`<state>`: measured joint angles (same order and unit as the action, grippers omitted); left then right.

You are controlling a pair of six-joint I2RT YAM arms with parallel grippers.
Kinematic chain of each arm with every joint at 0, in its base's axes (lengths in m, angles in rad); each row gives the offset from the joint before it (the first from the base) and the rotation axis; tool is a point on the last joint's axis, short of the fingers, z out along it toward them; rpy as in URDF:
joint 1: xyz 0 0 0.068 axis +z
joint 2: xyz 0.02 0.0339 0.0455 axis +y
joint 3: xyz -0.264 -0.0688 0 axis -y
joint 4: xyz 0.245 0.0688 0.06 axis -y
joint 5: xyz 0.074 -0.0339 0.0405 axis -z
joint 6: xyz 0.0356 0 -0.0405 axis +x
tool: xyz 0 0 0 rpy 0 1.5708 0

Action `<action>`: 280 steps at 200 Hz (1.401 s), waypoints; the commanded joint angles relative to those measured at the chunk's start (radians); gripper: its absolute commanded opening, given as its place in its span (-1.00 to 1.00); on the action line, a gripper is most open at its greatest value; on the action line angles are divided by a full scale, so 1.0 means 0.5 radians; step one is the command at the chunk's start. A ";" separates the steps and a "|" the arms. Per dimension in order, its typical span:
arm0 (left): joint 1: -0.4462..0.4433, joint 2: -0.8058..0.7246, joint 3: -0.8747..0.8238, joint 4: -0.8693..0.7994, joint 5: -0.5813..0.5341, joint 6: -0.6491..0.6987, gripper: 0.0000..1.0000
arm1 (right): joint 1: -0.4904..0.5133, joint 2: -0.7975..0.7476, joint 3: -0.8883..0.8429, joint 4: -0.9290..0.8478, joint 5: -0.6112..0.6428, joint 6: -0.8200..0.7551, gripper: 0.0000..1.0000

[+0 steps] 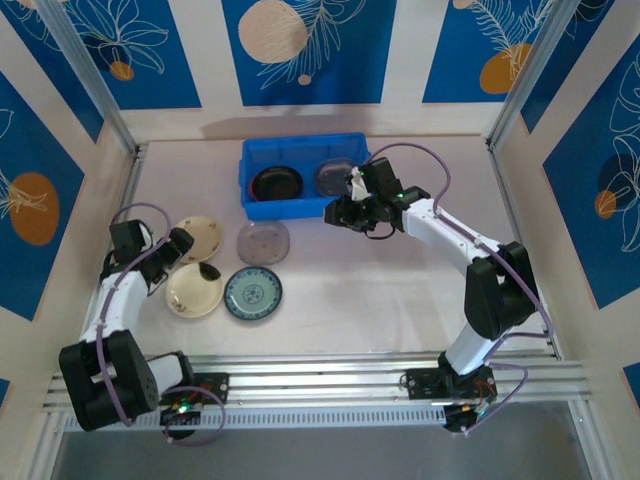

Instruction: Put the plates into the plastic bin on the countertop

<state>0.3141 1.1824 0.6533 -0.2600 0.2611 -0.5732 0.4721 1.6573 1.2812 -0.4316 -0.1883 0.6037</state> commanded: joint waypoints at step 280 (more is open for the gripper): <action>0.114 0.847 0.083 0.696 0.093 -0.113 -0.31 | -0.064 0.139 0.086 -0.068 -0.029 0.027 -0.24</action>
<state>0.3592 1.5806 0.6800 0.0444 0.2783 -0.6121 0.4446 1.7081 1.3090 -0.4568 -0.1875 0.6117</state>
